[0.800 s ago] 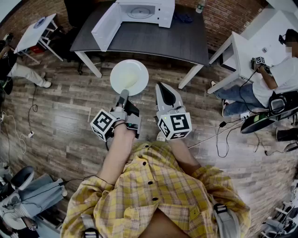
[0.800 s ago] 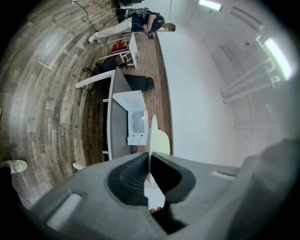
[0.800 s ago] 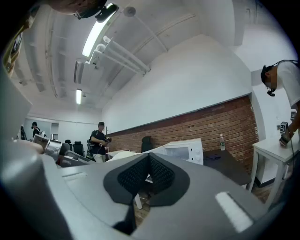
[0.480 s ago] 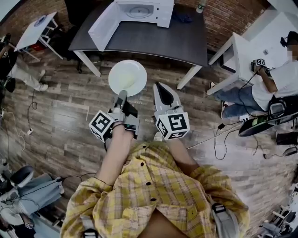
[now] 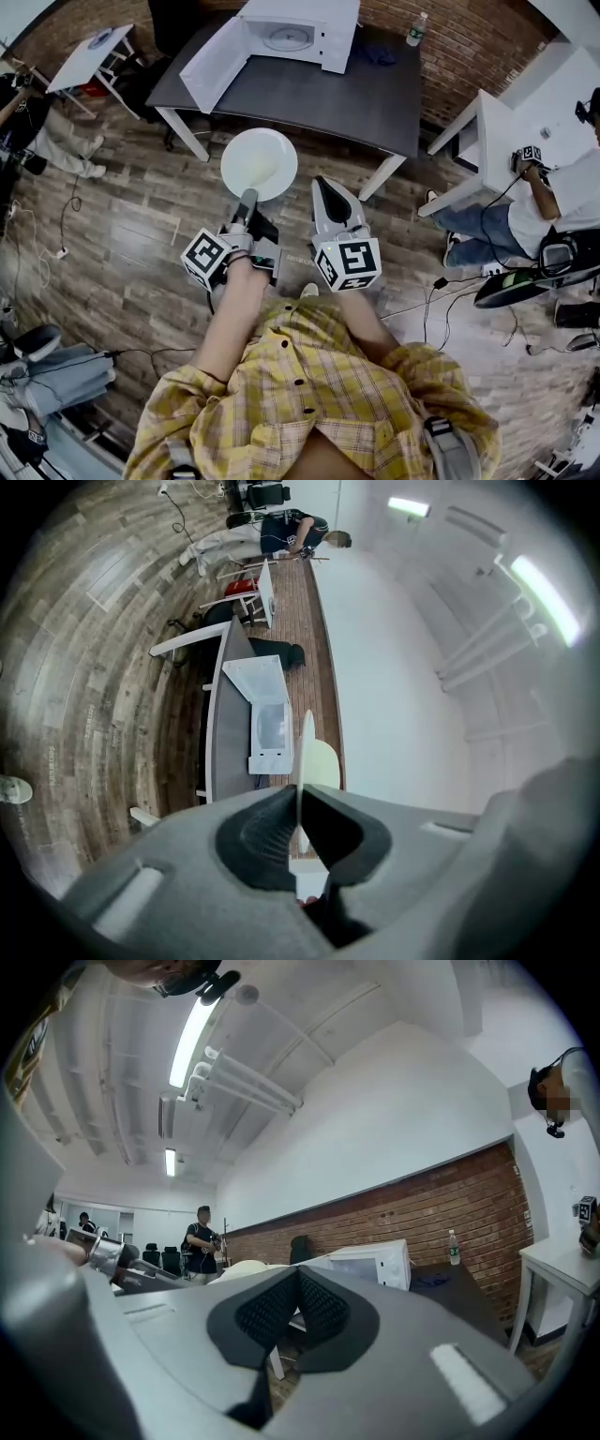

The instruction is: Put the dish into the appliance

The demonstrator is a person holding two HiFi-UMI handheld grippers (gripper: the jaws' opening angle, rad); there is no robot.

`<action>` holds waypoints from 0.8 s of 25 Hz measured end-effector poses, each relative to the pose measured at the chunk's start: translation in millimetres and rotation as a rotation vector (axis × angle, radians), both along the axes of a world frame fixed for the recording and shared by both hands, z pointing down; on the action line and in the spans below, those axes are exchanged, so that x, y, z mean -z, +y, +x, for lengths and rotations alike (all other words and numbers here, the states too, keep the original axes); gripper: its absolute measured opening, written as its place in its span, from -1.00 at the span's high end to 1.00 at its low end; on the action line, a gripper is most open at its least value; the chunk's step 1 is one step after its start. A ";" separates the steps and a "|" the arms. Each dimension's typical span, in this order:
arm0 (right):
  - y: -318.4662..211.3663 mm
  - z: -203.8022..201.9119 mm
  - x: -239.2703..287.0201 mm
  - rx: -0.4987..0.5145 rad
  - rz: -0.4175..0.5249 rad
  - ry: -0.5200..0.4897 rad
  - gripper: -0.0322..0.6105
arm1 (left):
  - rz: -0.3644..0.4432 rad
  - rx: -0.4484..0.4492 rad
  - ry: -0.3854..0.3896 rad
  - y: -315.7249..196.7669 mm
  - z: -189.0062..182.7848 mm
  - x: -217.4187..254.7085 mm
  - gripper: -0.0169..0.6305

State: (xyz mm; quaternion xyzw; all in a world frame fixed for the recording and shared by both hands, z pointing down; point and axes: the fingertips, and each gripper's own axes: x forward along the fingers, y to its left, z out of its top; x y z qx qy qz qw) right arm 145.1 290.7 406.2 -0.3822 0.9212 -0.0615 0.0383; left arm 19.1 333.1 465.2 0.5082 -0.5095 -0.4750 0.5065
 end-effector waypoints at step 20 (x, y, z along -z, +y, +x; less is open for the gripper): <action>-68.5 -32.1 -20.0 0.068 -0.001 0.036 0.91 | -0.040 0.038 0.060 -65.8 -13.4 -32.5 0.91</action>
